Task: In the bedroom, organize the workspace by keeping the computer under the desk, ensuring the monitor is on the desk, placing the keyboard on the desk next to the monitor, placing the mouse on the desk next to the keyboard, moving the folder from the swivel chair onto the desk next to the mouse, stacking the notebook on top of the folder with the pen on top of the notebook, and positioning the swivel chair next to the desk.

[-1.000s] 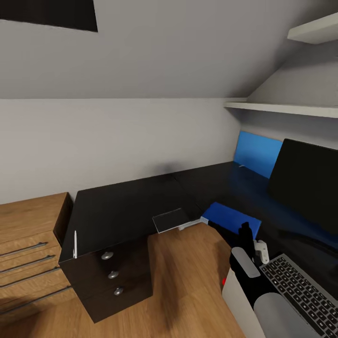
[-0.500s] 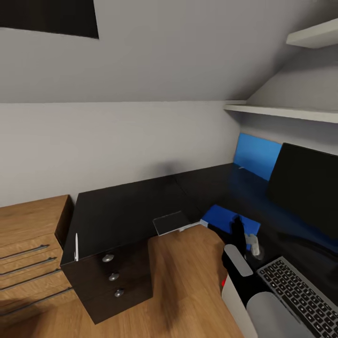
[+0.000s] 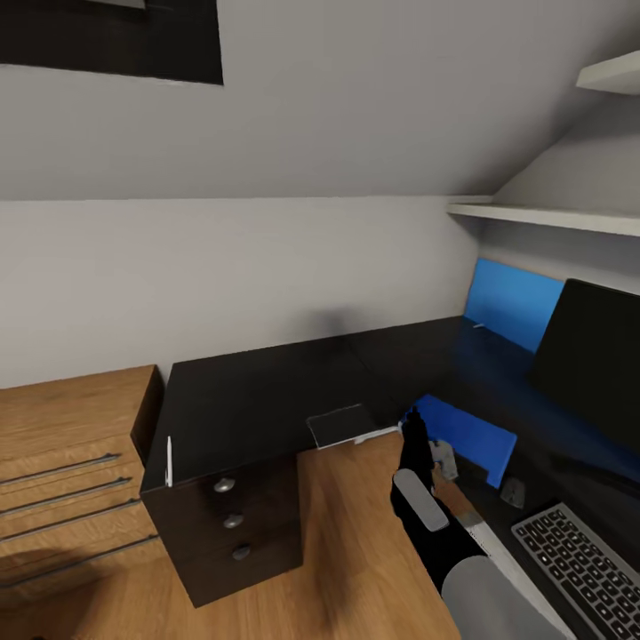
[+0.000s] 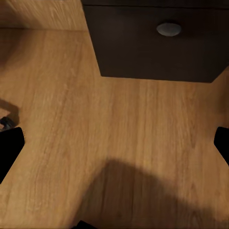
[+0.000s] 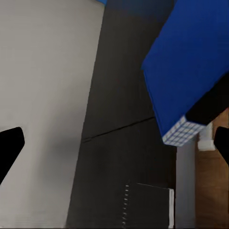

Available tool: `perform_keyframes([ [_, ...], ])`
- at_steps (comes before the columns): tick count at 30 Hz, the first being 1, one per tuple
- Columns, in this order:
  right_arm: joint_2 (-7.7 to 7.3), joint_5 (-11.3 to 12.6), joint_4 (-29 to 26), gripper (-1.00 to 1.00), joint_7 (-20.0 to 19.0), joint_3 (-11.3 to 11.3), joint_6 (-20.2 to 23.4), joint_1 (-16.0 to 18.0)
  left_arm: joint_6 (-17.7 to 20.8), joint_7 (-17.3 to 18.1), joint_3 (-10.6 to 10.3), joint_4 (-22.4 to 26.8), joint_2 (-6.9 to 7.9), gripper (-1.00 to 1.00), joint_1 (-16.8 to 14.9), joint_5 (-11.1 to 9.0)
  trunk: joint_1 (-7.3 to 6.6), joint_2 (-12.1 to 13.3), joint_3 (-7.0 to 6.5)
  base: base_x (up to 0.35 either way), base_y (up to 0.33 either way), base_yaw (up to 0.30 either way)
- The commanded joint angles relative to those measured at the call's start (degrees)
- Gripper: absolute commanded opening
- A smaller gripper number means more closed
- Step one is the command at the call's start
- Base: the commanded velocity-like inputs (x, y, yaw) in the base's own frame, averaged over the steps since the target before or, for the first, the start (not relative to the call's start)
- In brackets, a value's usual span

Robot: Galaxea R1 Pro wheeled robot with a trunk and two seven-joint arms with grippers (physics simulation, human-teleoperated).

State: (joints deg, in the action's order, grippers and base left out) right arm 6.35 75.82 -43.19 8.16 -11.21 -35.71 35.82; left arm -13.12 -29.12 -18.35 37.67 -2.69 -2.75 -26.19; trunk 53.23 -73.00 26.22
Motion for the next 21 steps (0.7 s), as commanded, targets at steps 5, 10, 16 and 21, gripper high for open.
perform_keyframes([
  [5,1.16,-0.1,1.6,1.0,0.5,-12.8,-0.8,0.0,-0.4,-0.3,-0.2,-0.1,0.12,1.0,-0.1,-0.7,0.0,0.0,-0.25,0.0,0.0,0.189],
  [10,2.47,-0.2,4.6,1.0,0.4,-15.8,-4.2,0.0,-0.4,-0.3,-0.3,-1.2,0.14,1.0,-0.1,-0.5,0.0,0.0,-0.55,0.0,0.0,0.192],
  [16,3.65,-7.7,15.0,1.0,0.4,-20.9,-17.0,-0.5,-0.5,-0.3,-0.2,-1.8,0.36,1.0,-0.1,-0.6,0.0,0.0,-0.89,0.0,0.0,0.196],
  [21,3.65,-10.5,16.0,1.0,0.4,-26.2,-23.7,-3.4,-0.5,-0.2,-0.1,-1.9,0.48,1.0,-0.1,-0.6,0.0,0.0,-1.14,0.0,0.0,0.207],
])
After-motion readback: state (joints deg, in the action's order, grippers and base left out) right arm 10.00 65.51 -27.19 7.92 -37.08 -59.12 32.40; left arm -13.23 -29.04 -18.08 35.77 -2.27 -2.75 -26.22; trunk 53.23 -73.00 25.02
